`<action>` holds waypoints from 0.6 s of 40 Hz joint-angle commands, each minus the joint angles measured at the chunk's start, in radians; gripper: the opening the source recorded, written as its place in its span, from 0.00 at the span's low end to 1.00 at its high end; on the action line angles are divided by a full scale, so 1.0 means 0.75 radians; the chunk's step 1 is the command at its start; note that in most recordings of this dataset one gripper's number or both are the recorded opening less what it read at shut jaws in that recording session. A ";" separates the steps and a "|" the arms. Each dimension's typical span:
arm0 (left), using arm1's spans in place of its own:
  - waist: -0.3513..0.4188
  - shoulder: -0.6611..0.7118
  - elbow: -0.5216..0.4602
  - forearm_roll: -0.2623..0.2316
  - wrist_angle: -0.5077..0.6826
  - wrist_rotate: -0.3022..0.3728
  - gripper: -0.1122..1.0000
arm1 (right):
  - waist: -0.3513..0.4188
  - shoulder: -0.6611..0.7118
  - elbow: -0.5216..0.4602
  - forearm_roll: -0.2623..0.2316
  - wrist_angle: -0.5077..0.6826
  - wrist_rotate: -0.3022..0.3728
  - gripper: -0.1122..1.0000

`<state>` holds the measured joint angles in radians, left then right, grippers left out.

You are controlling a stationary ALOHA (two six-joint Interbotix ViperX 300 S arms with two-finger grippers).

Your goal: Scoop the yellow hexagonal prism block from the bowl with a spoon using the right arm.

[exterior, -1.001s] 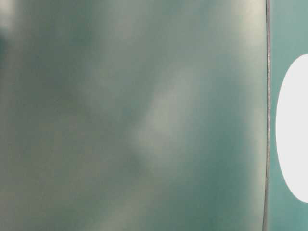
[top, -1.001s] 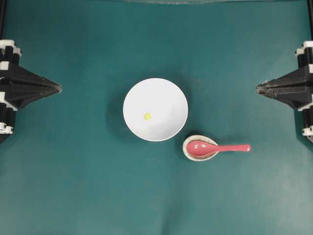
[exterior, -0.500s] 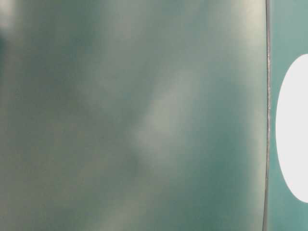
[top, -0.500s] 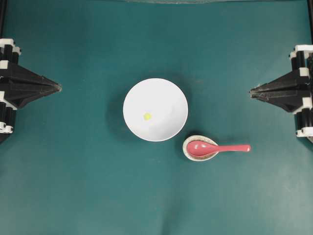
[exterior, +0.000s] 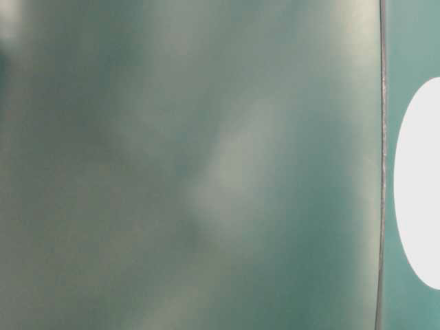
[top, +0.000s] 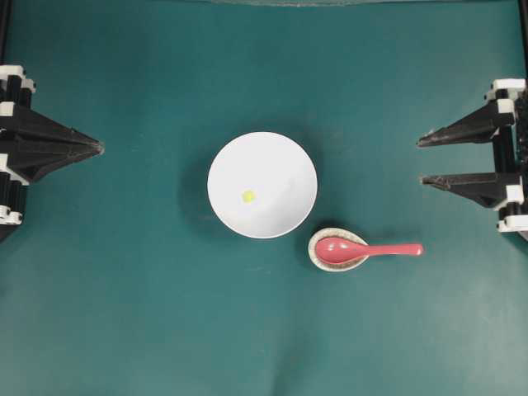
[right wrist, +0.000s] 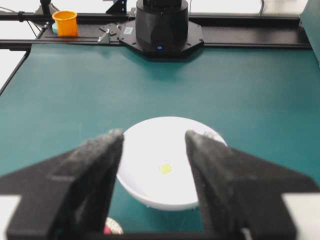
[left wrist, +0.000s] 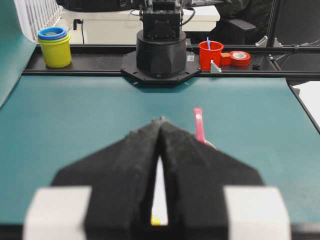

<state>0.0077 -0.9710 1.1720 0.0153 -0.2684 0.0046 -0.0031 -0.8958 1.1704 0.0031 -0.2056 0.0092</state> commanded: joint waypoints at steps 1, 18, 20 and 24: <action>0.002 0.010 -0.031 0.004 -0.004 0.002 0.10 | 0.004 0.033 -0.012 0.008 0.000 0.008 0.63; 0.002 0.010 -0.031 0.004 0.008 0.000 0.10 | 0.133 0.292 0.076 0.098 -0.209 0.082 0.63; 0.002 0.010 -0.031 0.004 0.008 0.000 0.10 | 0.145 0.327 0.092 0.110 -0.254 0.088 0.63; 0.002 0.012 -0.031 0.004 0.008 0.000 0.10 | 0.174 0.432 0.135 0.155 -0.362 0.102 0.63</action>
<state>0.0077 -0.9710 1.1735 0.0153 -0.2577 0.0046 0.1135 -0.6136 1.2686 0.0997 -0.4203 0.0828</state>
